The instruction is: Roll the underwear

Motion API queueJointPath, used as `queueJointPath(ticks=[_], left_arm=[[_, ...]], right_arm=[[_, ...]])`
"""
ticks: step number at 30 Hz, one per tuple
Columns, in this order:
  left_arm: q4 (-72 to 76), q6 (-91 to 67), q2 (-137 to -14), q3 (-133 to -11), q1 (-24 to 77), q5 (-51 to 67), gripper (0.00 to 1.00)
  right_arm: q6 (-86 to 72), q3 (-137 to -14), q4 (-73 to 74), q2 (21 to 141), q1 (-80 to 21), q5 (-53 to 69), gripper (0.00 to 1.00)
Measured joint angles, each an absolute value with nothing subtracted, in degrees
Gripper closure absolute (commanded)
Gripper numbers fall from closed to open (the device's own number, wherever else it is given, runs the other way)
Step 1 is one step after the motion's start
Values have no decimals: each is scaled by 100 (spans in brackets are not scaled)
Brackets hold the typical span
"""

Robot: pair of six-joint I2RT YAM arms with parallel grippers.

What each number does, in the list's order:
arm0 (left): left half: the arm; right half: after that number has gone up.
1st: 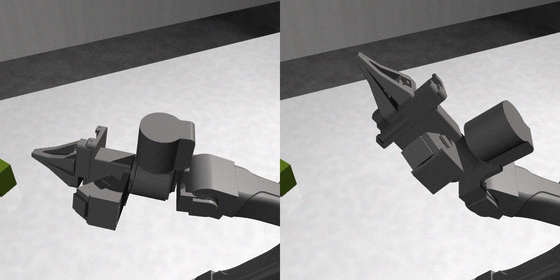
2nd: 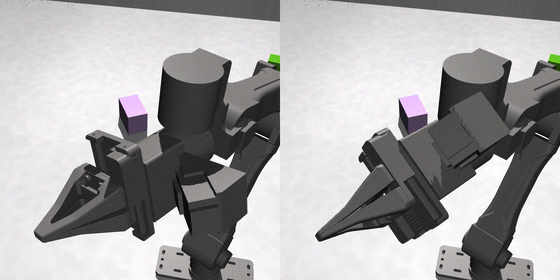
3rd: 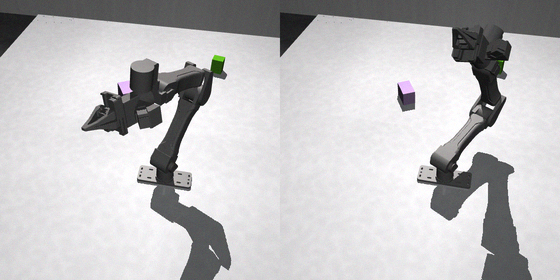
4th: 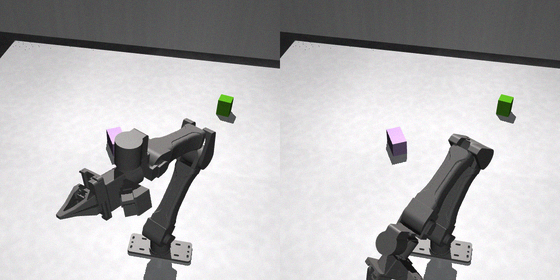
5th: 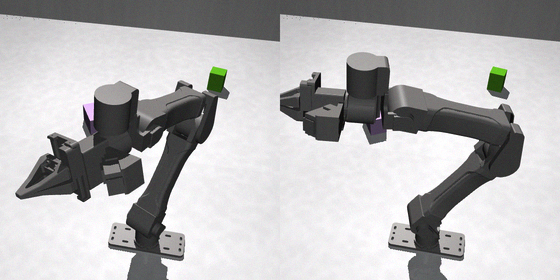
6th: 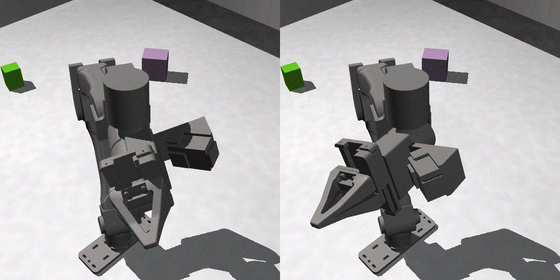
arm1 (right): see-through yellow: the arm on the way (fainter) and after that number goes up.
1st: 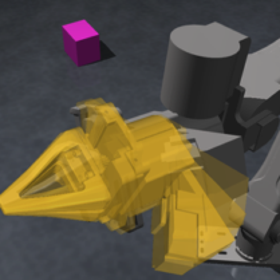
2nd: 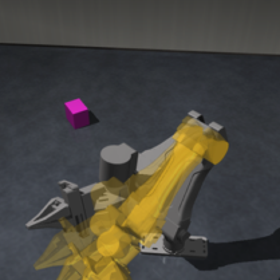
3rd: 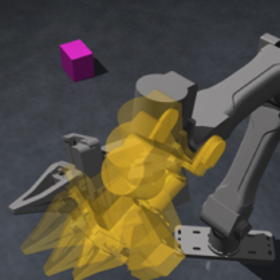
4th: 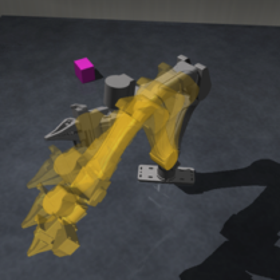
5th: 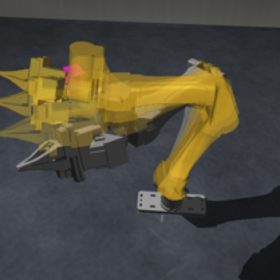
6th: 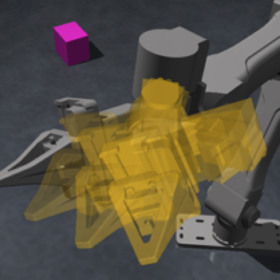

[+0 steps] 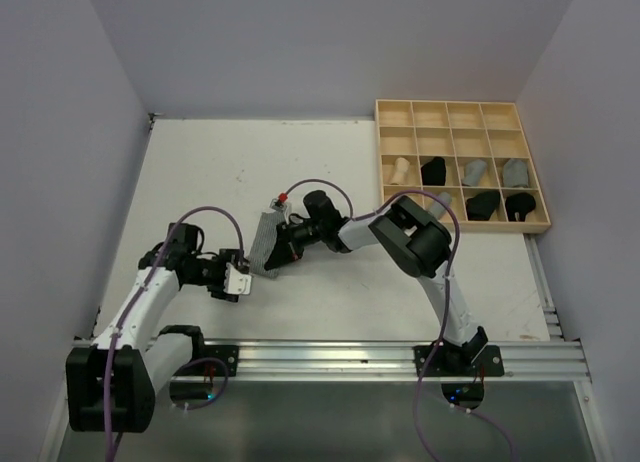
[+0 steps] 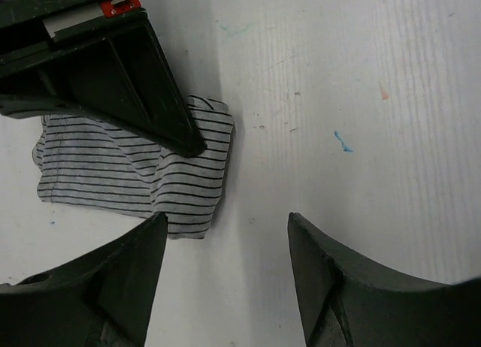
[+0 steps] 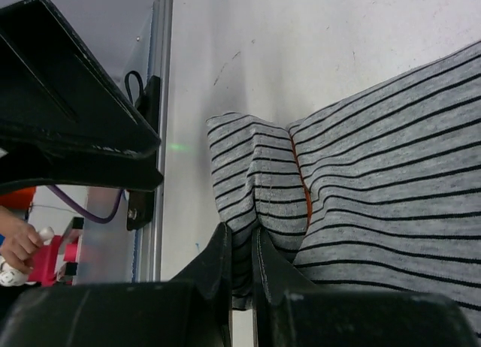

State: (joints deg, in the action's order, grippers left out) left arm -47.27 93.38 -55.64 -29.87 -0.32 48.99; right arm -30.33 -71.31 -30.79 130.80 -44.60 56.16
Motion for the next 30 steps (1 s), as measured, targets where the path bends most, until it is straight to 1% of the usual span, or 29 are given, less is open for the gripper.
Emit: queueJointPath(ticks=[6,10,12,14,16,20,22,24,25,27,28,29,30], left_arm=[[-3496,8973,-5999,-2867,598,4488,32],[-2814,8720,-6250,-2803,950,4160,46],[-2630,8615,-6567,-2801,1166,3977,56],[-2480,8582,-6858,-2803,1286,3809,62],[-2392,8586,-7078,-2902,1334,3721,61],[-2399,8508,-7282,-3013,1376,3662,57],[-2397,8473,-7356,-3046,1417,3616,57],[-2394,8440,-7450,-3100,1481,3548,58],[-2394,8425,-7487,-3122,1522,3509,64],[-2416,8366,-7542,-3170,1597,3406,74],[-2436,8346,-7561,-3190,1625,3365,80],[-2462,8337,-7609,-3221,1667,3308,86],[-2504,8335,-7640,-3260,1712,3251,89]], right_arm=[[-3236,-7400,-2825,13244,-4414,5835,100],[-3358,-7555,-2622,13327,-4397,5918,100],[-3444,-7590,-2624,13369,-4381,5975,100],[-3514,-7599,-2633,13384,-4379,5986,100],[-3588,-7599,-2639,13386,-4379,5977,100],[-3667,-7596,-2635,13386,-4375,5957,100],[-3684,-7596,-2635,13386,-4375,5955,100],[-3704,-7596,-2637,13388,-4370,5953,100],[-3712,-7596,-2637,13388,-4370,5953,100],[-3723,-7581,-2657,13388,-4366,5951,96],[-3732,-7570,-2668,13388,-4362,5953,92],[-3739,-7553,-2683,13386,-4359,5951,79],[-3750,-7537,-2689,13373,-4353,5940,75]])
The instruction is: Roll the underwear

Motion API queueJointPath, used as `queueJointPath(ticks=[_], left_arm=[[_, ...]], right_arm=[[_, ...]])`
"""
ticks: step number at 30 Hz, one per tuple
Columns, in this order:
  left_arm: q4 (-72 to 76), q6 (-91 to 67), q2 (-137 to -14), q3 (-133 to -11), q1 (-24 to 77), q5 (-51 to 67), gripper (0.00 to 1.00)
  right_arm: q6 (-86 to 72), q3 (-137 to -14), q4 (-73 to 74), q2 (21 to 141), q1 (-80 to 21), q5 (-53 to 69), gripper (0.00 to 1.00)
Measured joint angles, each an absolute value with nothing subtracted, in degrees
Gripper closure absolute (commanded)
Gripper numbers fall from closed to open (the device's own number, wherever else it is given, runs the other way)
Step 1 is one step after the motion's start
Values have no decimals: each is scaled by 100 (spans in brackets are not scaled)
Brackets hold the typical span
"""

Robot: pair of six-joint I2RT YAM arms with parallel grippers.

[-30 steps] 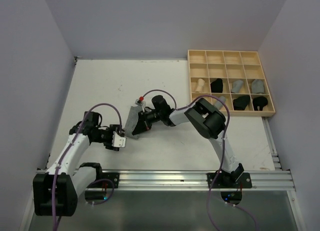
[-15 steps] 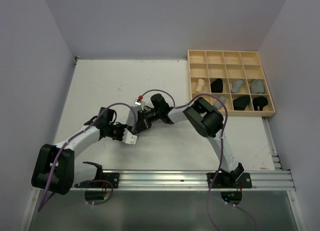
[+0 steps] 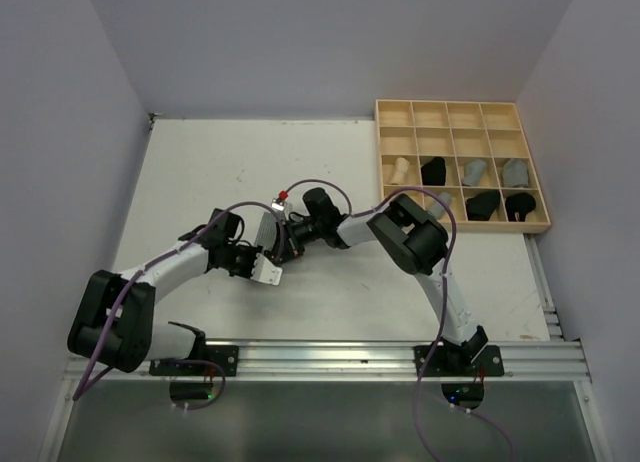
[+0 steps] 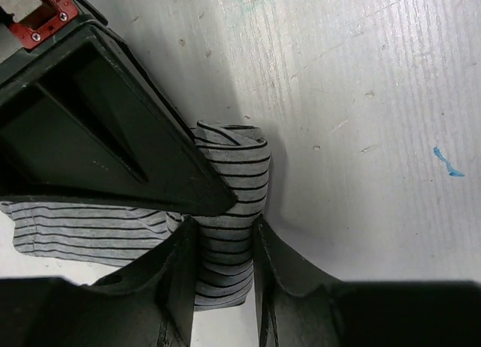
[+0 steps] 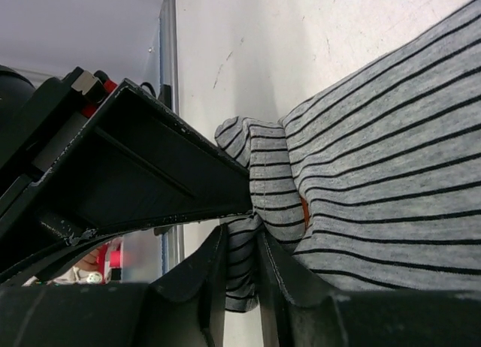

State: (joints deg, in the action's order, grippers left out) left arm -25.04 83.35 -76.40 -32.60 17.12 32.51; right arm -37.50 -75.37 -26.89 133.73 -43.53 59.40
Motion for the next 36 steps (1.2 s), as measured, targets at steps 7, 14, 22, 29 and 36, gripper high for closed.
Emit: queueJointPath(ticks=[7,14,22,29,36], left_arm=[[-2707,8337,-7795,-3461,1896,3065,96],[-3413,8342,-8184,-4001,1942,3026,96],[-5334,8132,-9913,-5885,1900,3437,85],[-7295,8073,-11760,-7749,1664,4217,80],[-8267,7959,-12571,-8145,1557,4801,76]], right_arm=[[-3428,-6842,-2252,12501,-4084,5288,53],[-2674,-6530,-1007,11190,-2989,4150,51],[-1540,-5686,-381,9037,-3146,3387,57],[-875,-4521,-78,7620,-3872,2727,57],[38,-4641,-32,7730,-5310,1966,46]])
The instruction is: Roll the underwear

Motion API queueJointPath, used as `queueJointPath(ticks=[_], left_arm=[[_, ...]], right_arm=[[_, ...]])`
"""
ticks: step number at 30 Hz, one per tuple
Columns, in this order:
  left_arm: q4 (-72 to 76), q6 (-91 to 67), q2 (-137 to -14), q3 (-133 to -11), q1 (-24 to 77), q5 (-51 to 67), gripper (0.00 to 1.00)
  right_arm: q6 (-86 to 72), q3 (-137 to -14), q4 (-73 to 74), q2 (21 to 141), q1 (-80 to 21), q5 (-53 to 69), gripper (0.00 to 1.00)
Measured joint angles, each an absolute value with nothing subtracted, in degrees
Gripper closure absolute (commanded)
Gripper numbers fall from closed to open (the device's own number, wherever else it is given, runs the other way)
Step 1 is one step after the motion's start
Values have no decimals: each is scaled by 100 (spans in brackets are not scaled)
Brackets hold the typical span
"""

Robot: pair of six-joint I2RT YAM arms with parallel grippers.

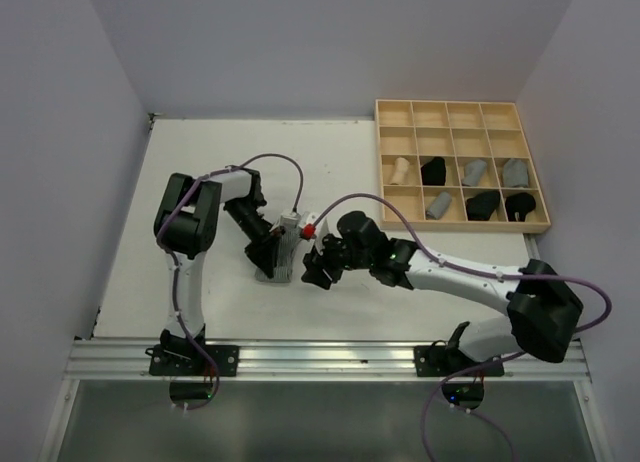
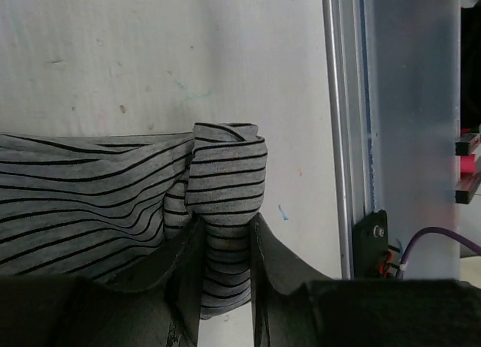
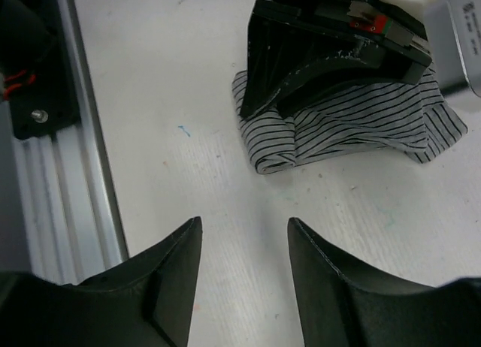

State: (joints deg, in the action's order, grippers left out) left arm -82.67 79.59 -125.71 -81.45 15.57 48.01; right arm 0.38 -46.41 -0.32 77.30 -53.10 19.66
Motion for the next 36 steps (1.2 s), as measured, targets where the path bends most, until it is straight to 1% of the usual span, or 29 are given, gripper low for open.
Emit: queueJointPath(ticks=[5,10,16,21,24,26,27,28,30,31,32,33,35,36], left_arm=[[-8466,7883,-12672,-8007,1588,4866,74],[-8501,7791,-12674,-7878,1592,4869,73],[-8486,7688,-12674,-7874,1592,4871,74],[-8488,7614,-12674,-7819,1592,4873,73],[-8484,7583,-12674,-7793,1592,4877,72],[-8482,7561,-12674,-7782,1592,4880,72],[-8482,7557,-12674,-7769,1592,4880,72],[-8488,7557,-12674,-7754,1592,4877,72],[-8490,7555,-12672,-7745,1590,4875,70],[-8490,7548,-12658,-7745,1586,4873,69],[-8477,7537,-12639,-7745,1579,4871,66],[-8451,7500,-12602,-7747,1557,4871,60],[-8407,7446,-12503,-7754,1485,4890,57],[-8377,7448,-12431,-7789,1396,4910,53]], right_arm=[[795,-5247,-27,8925,-5752,1492,41],[1433,-5865,8,9749,-6123,1232,38],[1863,-6344,-1,10245,-6429,1138,37],[2080,-6403,36,10652,-6477,1098,38],[2171,-6416,34,10892,-6477,1007,40],[2220,-6418,5,10967,-6482,989,55],[2235,-6431,-3,10967,-6479,954,63],[2248,-6442,-3,10973,-6475,952,82],[2268,-6449,8,10989,-6477,954,96],[2274,-6451,8,10989,-6475,956,100],[2265,-6451,3,10989,-6475,963,100],[2255,-6451,1,10989,-6475,965,100],[2202,-6447,-49,10986,-6464,985,100],[2169,-6431,-89,10986,-6453,998,100]])
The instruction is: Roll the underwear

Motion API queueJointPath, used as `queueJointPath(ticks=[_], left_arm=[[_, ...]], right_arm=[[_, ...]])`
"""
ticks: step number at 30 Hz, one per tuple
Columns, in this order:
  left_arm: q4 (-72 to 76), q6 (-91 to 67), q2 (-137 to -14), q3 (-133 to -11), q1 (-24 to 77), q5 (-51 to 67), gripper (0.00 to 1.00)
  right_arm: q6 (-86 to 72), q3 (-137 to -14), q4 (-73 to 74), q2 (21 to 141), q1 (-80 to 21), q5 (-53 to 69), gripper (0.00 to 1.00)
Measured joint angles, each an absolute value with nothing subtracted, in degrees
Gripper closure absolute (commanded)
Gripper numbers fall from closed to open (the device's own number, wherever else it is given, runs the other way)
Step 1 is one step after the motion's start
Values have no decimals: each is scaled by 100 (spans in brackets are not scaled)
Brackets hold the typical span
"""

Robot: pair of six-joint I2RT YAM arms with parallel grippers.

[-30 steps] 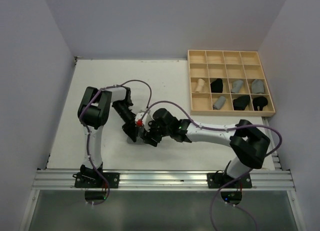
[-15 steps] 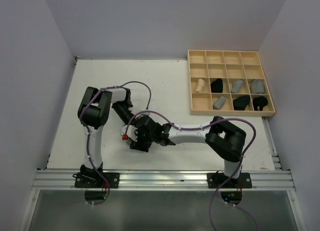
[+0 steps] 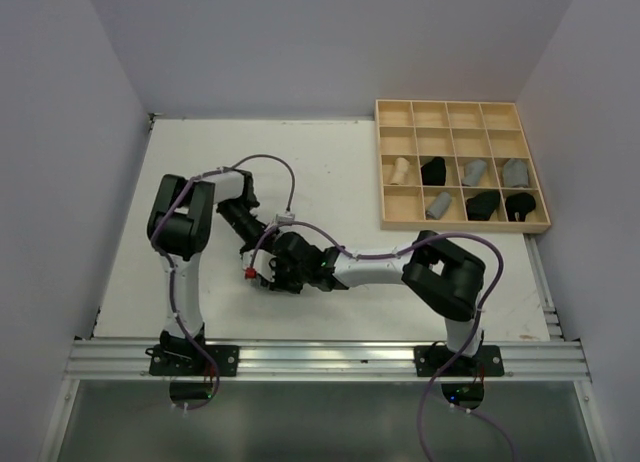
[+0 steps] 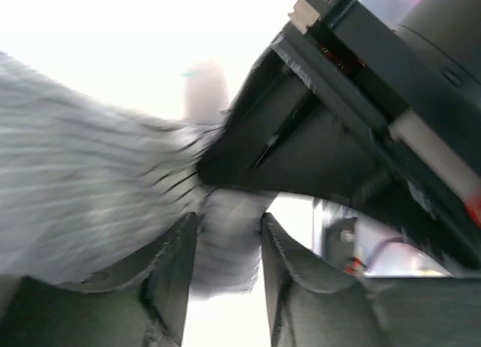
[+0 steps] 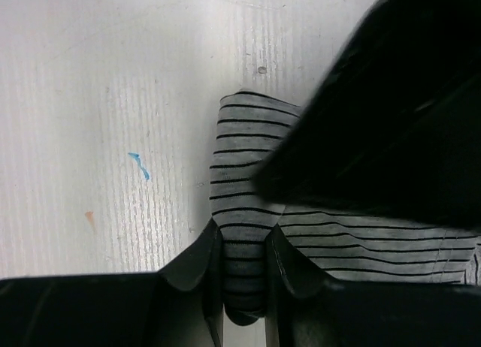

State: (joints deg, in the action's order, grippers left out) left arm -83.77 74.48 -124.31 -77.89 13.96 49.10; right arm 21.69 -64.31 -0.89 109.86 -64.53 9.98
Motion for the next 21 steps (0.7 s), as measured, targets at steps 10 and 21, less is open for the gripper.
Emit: queueJointPath(ticks=[10,21], left_arm=[[-7408,8025,-10204,-8143,-803,5433,48],[-7192,9837,-7085,-4950,-1734,5631,39]], right_arm=[[1214,-6351,-639,11194,-5972,2379,100],[-502,-7216,-1184,12383,-5207,4613,100]])
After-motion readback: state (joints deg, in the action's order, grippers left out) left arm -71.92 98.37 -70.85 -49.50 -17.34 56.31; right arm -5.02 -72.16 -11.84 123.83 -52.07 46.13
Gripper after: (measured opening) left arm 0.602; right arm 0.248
